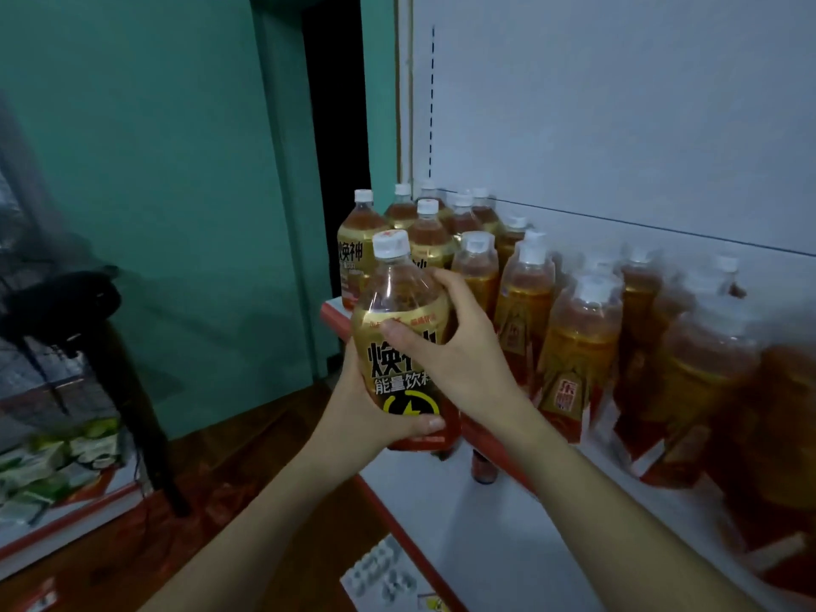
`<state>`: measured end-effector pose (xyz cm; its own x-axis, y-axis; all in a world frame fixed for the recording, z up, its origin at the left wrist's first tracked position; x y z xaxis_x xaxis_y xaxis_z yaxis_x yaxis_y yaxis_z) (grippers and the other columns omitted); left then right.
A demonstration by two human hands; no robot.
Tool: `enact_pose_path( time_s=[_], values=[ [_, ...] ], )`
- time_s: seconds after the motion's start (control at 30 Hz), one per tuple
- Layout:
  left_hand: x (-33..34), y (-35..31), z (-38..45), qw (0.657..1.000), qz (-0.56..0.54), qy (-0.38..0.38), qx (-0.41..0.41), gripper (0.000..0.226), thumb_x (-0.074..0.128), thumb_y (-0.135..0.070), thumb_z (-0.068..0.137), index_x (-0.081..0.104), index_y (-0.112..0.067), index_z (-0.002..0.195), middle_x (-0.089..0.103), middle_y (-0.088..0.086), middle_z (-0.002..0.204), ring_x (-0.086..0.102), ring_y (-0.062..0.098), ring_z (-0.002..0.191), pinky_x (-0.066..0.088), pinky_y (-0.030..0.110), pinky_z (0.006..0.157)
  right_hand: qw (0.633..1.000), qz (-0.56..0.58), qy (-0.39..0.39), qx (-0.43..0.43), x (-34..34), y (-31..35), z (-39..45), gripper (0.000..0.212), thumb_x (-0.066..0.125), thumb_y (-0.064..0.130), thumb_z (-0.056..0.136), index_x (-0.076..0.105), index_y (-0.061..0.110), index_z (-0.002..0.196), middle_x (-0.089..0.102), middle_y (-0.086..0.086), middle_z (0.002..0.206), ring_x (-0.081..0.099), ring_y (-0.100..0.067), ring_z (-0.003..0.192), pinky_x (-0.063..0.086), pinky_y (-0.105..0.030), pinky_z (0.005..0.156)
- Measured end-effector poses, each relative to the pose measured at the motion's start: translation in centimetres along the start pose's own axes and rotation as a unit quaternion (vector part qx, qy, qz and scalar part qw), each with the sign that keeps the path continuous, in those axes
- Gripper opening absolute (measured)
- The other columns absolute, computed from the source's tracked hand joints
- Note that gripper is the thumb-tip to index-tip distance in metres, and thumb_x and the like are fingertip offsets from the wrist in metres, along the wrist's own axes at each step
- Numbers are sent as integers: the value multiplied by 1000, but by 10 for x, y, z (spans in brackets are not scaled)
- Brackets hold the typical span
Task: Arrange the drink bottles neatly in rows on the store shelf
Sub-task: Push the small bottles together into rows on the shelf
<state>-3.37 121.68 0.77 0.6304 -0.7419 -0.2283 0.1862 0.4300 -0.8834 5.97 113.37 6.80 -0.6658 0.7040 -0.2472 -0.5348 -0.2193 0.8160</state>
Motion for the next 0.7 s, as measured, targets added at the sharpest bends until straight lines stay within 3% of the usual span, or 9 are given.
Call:
enact_pose_path(
  time_s=[0.1,0.2,0.33,0.4,0.47,0.57,0.63,0.7],
  values=[
    [-10,-1,45,999,9,27,27,104,96,-19,53,33,-32,136,59,-18,126,57,3,121,49,19,97,999,-13,-36,-9,-8,6,30,62,84,41,78,52,34,131,67,21,115,64,4,108,55,-30,96],
    [-20,-13,96,998,27,39,51,98,97,-38,52,42,-34,133,56,-2,137,55,14,127,47,38,105,994,-42,-95,-37,-20,28,64,55,83,38,80,53,34,126,68,16,111,67,2,102,56,-23,87],
    [-33,-54,165,987,-24,79,138,90,88,-29,70,36,-23,143,57,-2,135,58,14,123,49,38,102,976,-52,-194,-83,-34,63,111,45,79,27,87,56,16,124,71,6,105,71,-4,93,56,-21,76],
    [-40,-71,191,978,-32,92,184,86,86,-37,71,38,-23,140,59,-3,132,59,11,121,50,38,102,965,-79,-232,-91,-37,76,131,42,77,29,89,56,14,122,71,5,103,72,-3,91,56,-20,75],
    [-45,-81,211,973,-50,109,196,87,86,-47,67,40,-24,137,62,-9,125,62,4,113,52,31,96,960,-110,-249,-68,-39,84,150,39,74,36,91,54,18,119,69,7,103,71,-1,90,56,-19,75],
    [-50,-78,223,970,-85,109,198,84,81,-50,66,42,-21,135,64,-17,114,63,-8,101,54,19,85,967,-158,-201,-8,-36,85,164,44,47,53,101,55,18,126,71,9,103,72,-2,93,57,-24,79],
    [-50,-61,224,970,-103,109,191,84,81,-49,68,43,-20,136,65,-14,116,64,-3,103,56,22,86,964,-168,-201,31,-46,73,159,57,19,55,107,61,21,127,72,8,98,72,-8,92,58,-30,81],
    [-49,-39,222,971,-125,117,169,83,82,-51,67,45,-22,135,66,-14,116,64,1,106,57,31,90,943,-203,-250,85,-63,52,147,56,17,52,109,63,23,119,71,2,99,70,-19,94,58,-38,85]
  ],
)
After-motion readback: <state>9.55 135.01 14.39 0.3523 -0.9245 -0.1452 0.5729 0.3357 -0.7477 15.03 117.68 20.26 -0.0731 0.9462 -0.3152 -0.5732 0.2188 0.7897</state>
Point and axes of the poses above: each hand's wrist, its own z-axis towards the middle knuckle, its own x-axis out of the palm, y = z × x, the point moved 7 cm from there along z, towards the middle knuckle
